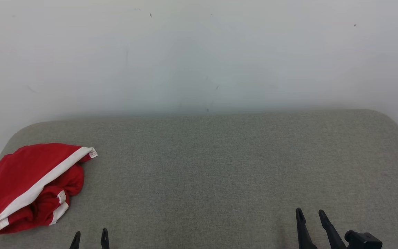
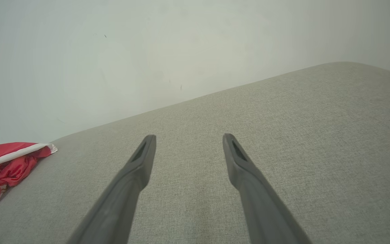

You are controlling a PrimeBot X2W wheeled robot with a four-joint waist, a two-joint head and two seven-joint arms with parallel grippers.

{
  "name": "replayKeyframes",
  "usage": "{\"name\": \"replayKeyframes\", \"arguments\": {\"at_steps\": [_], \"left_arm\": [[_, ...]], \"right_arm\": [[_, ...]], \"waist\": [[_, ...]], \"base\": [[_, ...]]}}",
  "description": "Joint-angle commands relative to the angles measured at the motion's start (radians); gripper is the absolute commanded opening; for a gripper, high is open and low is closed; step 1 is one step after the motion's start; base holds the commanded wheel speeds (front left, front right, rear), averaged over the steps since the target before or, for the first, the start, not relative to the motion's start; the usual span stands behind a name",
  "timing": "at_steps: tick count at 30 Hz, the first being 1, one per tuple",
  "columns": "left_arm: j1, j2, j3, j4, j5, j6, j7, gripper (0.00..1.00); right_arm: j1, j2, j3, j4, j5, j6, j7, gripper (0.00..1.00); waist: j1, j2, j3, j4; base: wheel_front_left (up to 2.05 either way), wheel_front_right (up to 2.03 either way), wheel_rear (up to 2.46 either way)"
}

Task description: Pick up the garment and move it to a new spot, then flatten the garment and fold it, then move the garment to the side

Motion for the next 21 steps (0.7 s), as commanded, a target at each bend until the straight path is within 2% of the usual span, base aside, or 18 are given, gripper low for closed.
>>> {"name": "replayKeyframes", "arguments": {"at_steps": [1,10,21], "left_arm": [[0.008,0.004,0.001,0.001,0.000,0.002,-0.003,1.00],[0.012,0.004,-0.003,0.002,0.005,0.007,-0.003,1.00],[0.021,0.019,0.015,0.004,0.027,-0.005,-0.003,1.00]], "right_arm": [[0.008,-0.003,0.001,-0.002,0.001,-0.002,-0.001,1.00],[0.023,-0.003,0.003,-0.008,0.006,-0.002,-0.001,1.00],[0.038,-0.003,0.022,-0.010,0.044,-0.002,-0.001,1.00]], "waist": [[0.0000,0.0000,0.000,0.001],[0.0000,0.0000,-0.007,0.049],[0.0000,0.0000,-0.022,0.203]], "base": [[0.00,0.00,0.00],[0.00,0.00,0.00],[0.00,0.00,0.00]]}}
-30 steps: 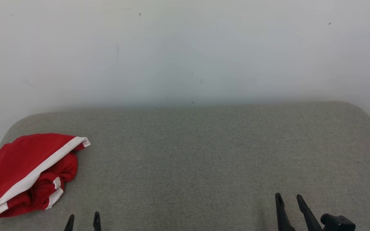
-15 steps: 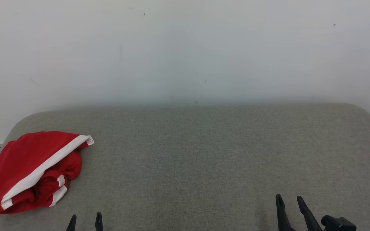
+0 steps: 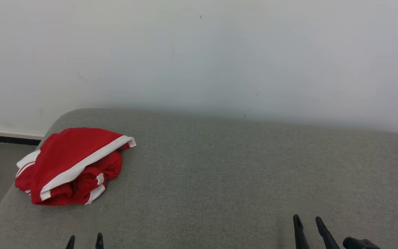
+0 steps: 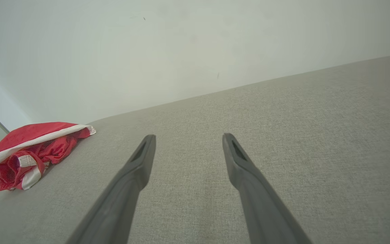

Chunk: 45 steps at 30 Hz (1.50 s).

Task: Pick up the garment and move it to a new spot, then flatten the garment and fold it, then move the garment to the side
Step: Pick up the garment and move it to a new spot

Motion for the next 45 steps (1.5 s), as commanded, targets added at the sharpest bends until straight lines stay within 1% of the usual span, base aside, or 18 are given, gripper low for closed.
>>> {"name": "replayKeyframes", "arguments": {"at_steps": [1,7,13,18,22,34,40,45], "left_arm": [[0.008,0.010,0.008,0.001,0.001,-0.004,-0.003,1.00],[0.025,0.025,0.028,-0.009,0.004,-0.001,-0.003,1.00],[0.032,0.040,0.051,-0.010,-0.003,0.001,-0.003,1.00],[0.038,0.035,0.079,-0.031,-0.020,0.010,-0.003,1.00],[0.044,0.025,0.101,-0.050,-0.023,0.018,-0.003,1.00],[0.062,0.002,0.131,-0.087,-0.032,0.033,-0.003,1.00],[0.067,-0.005,0.134,-0.090,-0.038,0.036,-0.003,1.00],[0.057,-0.008,0.123,-0.070,-0.044,0.033,-0.003,1.00]], "right_arm": [[0.009,-0.002,0.005,-0.001,0.013,-0.002,-0.001,1.00],[0.016,-0.002,0.023,-0.007,0.035,-0.002,-0.001,1.00],[0.009,-0.002,0.042,-0.015,0.031,-0.002,-0.001,1.00],[-0.026,-0.002,0.076,-0.010,0.004,-0.002,-0.001,1.00],[-0.059,-0.003,0.102,0.006,-0.025,-0.002,-0.001,1.00],[-0.122,-0.002,0.139,0.052,-0.126,-0.002,-0.001,1.00],[-0.130,-0.002,0.149,0.069,-0.138,-0.002,-0.001,1.00],[-0.132,-0.002,0.157,0.080,-0.107,-0.002,-0.001,1.00]], "waist": [[0.0000,0.0000,-0.008,0.070],[0.0000,0.0000,-0.010,0.166],[0.0000,0.0000,-0.010,0.251],[0.0000,0.0000,0.018,0.288],[0.0000,0.0000,0.038,0.308],[0.0000,0.0000,0.068,0.334],[0.0000,0.0000,0.073,0.339],[0.0000,0.0000,0.076,0.341]], "base": [[0.00,0.00,0.00],[0.00,0.00,0.00],[0.00,0.00,0.00],[0.00,0.00,0.00],[0.00,0.00,0.00],[0.00,0.00,0.00],[0.00,0.00,0.00],[0.00,0.00,0.00]]}}
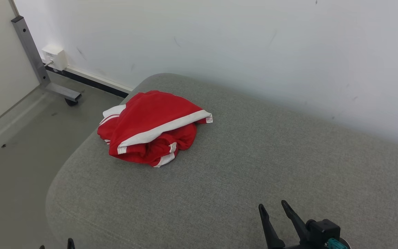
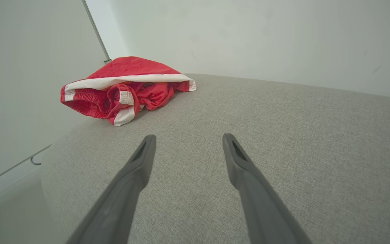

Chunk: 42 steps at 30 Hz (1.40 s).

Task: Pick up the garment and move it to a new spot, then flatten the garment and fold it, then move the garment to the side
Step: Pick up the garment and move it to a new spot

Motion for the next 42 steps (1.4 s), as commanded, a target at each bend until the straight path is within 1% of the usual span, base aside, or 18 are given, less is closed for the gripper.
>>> {"name": "replayKeyframes", "arguments": {"at_steps": [1,5,8,14,18,19,20,21,26,28,36,42], "left_arm": [[-0.004,-0.003,-0.007,0.013,-0.005,-0.005,-0.003,1.00],[-0.048,-0.002,-0.029,0.054,-0.022,-0.021,-0.003,1.00],[-0.124,0.024,-0.062,0.124,-0.031,-0.036,0.014,1.00],[-0.328,0.065,-0.112,0.226,-0.078,-0.052,0.146,1.00],[-0.472,0.078,-0.082,0.286,-0.176,-0.058,0.237,1.00],[-0.472,0.078,-0.082,0.286,-0.176,-0.058,0.237,1.00],[-0.533,0.086,-0.070,0.318,-0.222,-0.060,0.296,1.00],[-0.533,0.086,-0.070,0.318,-0.222,-0.060,0.296,1.00],[-0.667,0.109,-0.041,0.384,-0.316,-0.060,0.447,1.00],[-0.711,0.125,-0.030,0.396,-0.345,-0.059,0.489,1.00],[-0.791,0.196,0.001,0.470,-0.378,-0.007,0.632,1.00],[-0.790,0.223,0.009,0.507,-0.386,0.034,0.705,1.00]], "right_arm": [[-0.002,-0.002,-0.001,0.002,0.009,-0.002,-0.001,1.00],[0.013,-0.002,-0.011,0.003,0.015,-0.002,-0.001,1.00],[0.028,-0.002,-0.026,-0.006,0.021,-0.002,-0.001,1.00],[0.068,-0.002,-0.054,-0.027,0.000,-0.002,-0.001,1.00],[0.058,-0.003,-0.043,-0.044,-0.031,-0.002,0.006,1.00],[0.058,-0.003,-0.043,-0.044,-0.031,-0.002,0.006,1.00],[0.052,-0.003,-0.036,-0.053,-0.051,-0.002,0.020,1.00],[0.052,-0.003,-0.036,-0.053,-0.051,-0.002,0.020,1.00],[0.043,-0.006,-0.047,-0.106,-0.104,-0.002,0.058,1.00],[0.045,-0.014,-0.046,-0.137,-0.118,-0.002,0.076,1.00],[0.079,-0.049,-0.046,-0.265,-0.136,-0.002,0.148,1.00],[0.102,-0.063,-0.051,-0.335,-0.128,-0.002,0.183,1.00]], "waist": [[0.0000,-0.0002,0.001,0.000],[0.0000,-0.0002,0.004,0.001],[0.0000,-0.0002,0.006,0.002],[0.0000,-0.0002,0.022,0.004],[0.0000,-0.0002,0.074,-0.048],[0.0000,-0.0002,0.074,-0.048],[0.0000,-0.0002,0.096,-0.078],[0.0000,-0.0002,0.096,-0.078],[0.0000,-0.0002,0.153,-0.149],[0.0000,-0.0002,0.174,-0.178],[0.0000,-0.0002,0.236,-0.279],[0.0000,-0.0002,0.271,-0.318]], "base": [[0.00,0.00,0.00],[0.00,0.00,0.00],[0.00,0.00,0.00],[0.00,0.00,0.00],[0.00,0.00,0.00],[0.00,0.00,0.00],[0.00,0.00,0.00],[0.00,0.00,0.00],[0.00,0.00,0.00],[0.00,0.00,0.00],[0.00,0.00,0.00],[0.00,0.00,0.00]]}}
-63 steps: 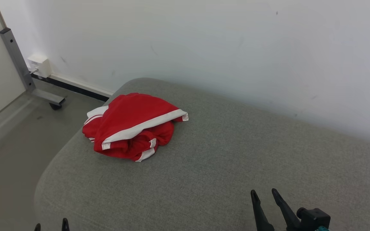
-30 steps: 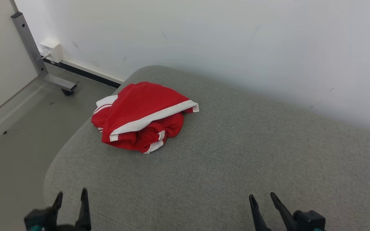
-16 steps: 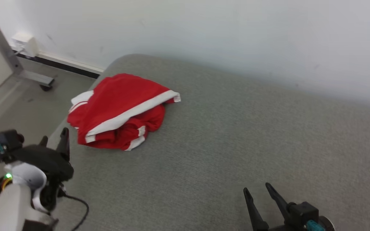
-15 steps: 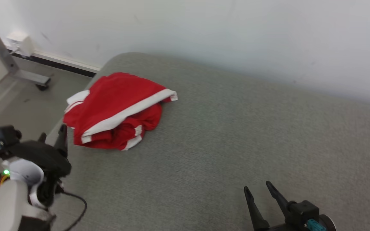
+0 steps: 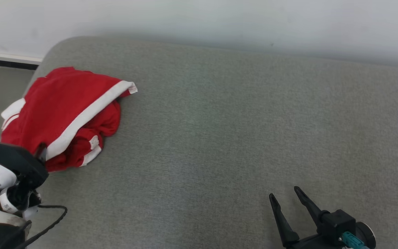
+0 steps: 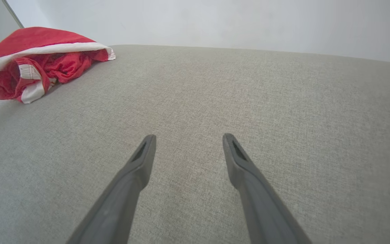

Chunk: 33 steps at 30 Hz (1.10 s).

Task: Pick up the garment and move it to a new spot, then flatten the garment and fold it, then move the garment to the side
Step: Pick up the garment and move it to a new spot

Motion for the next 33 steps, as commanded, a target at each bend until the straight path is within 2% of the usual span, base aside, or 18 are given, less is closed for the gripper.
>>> {"name": "replayKeyframes", "arguments": {"at_steps": [1,8,10,17,22,33], "left_arm": [[0.004,0.005,-0.005,0.008,0.003,0.015,0.021,1.00],[0.029,0.019,-0.031,-0.001,0.031,0.056,0.074,1.00],[0.032,0.025,-0.034,-0.008,0.036,0.060,0.075,0.00],[0.002,0.037,-0.023,-0.061,0.006,0.030,0.063,0.00],[-0.029,0.073,-0.009,-0.139,-0.028,0.000,0.093,0.00],[-0.097,0.140,-0.015,-0.307,-0.022,0.014,0.170,0.00]], "right_arm": [[0.007,-0.006,-0.003,-0.011,0.003,-0.002,0.003,1.00],[0.004,0.006,-0.004,-0.035,0.007,-0.002,0.011,1.00],[-0.003,0.011,-0.002,-0.031,0.011,-0.002,0.009,1.00],[-0.033,0.028,0.004,-0.003,0.027,-0.002,-0.014,1.00],[-0.058,0.041,0.002,0.031,0.054,-0.002,-0.046,1.00],[-0.096,0.056,0.006,0.134,0.113,-0.002,-0.134,1.00]], "waist": [[-0.0002,-0.0001,0.052,-0.049],[-0.0002,-0.0001,0.069,-0.054],[-0.0002,-0.0001,0.069,-0.053],[-0.0002,-0.0001,0.052,-0.045],[-0.0002,-0.0001,0.032,-0.041],[-0.0002,-0.0001,-0.037,-0.048]], "base": [[0.00,0.00,0.00],[0.00,0.00,0.00],[0.00,0.00,0.00],[0.00,0.00,0.00],[0.00,0.00,0.00],[0.00,0.00,0.00]]}}
